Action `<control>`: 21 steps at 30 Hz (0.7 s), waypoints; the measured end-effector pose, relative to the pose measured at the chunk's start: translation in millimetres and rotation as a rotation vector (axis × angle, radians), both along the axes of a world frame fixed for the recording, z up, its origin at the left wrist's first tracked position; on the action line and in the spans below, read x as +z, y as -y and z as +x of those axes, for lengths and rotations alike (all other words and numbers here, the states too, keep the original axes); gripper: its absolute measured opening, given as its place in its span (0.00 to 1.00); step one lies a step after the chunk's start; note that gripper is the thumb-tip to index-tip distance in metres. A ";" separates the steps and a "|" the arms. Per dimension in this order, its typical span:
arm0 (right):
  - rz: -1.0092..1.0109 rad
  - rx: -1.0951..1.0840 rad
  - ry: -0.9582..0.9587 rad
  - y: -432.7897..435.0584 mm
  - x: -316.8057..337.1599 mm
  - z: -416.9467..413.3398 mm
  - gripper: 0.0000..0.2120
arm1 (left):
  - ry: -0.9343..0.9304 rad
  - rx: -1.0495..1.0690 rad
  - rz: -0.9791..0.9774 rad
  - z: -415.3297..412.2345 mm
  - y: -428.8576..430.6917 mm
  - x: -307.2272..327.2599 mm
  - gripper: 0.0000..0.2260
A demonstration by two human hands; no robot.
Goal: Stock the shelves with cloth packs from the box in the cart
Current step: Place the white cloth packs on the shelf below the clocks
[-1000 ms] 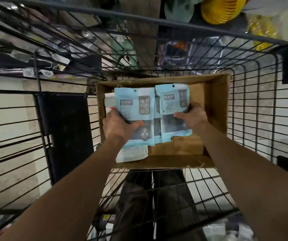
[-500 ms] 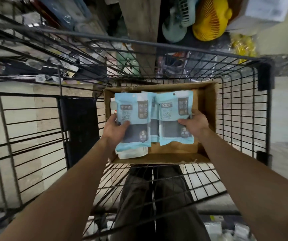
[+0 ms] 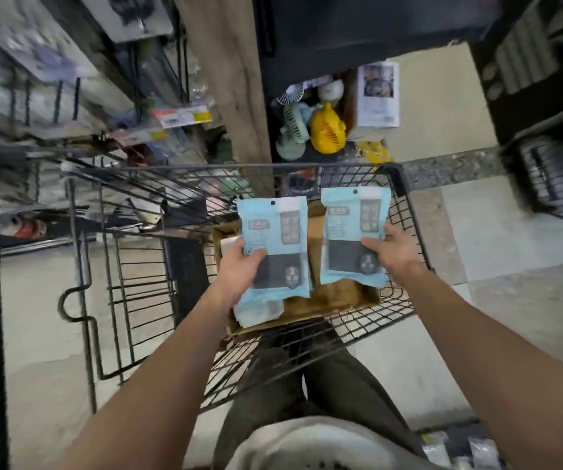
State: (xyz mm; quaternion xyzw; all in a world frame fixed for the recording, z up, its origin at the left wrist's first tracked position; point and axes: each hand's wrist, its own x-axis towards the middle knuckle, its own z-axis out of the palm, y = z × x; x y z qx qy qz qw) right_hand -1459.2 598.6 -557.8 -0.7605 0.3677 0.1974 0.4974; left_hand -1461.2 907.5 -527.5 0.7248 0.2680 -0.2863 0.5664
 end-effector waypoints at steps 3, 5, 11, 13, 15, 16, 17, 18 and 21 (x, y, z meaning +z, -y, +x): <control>-0.034 -0.038 0.079 20.6 33.4 -13.9 0.19 | 0.094 -0.012 -0.009 5.3 15.3 24.4 0.16; -0.061 -0.068 0.107 38.1 50.7 -25.0 0.19 | 0.155 -0.046 -0.028 12.6 25.5 34.2 0.20; -0.029 -0.296 0.219 92.3 121.5 -42.7 0.17 | 0.264 -0.151 -0.072 31.6 84.0 72.0 0.22; -0.012 -0.330 0.250 116.2 137.1 -43.8 0.17 | 0.284 -0.188 -0.092 37.0 110.9 82.4 0.20; -0.030 -0.330 0.275 145.3 146.0 -46.0 0.19 | 0.292 -0.213 -0.107 41.5 142.2 93.7 0.18; -0.031 -0.332 0.288 162.4 149.4 -46.6 0.21 | 0.301 -0.223 -0.107 43.7 159.2 99.5 0.17; -0.022 -0.338 0.306 178.9 153.8 -47.8 0.21 | 0.308 -0.225 -0.112 46.0 176.6 104.4 0.16; -0.012 -0.346 0.316 196.5 159.7 -49.0 0.21 | 0.313 -0.221 -0.124 47.7 194.4 109.8 0.16; -0.001 -0.358 0.398 251.8 178.3 -56.1 0.21 | 0.337 -0.236 -0.129 51.0 251.1 124.5 0.17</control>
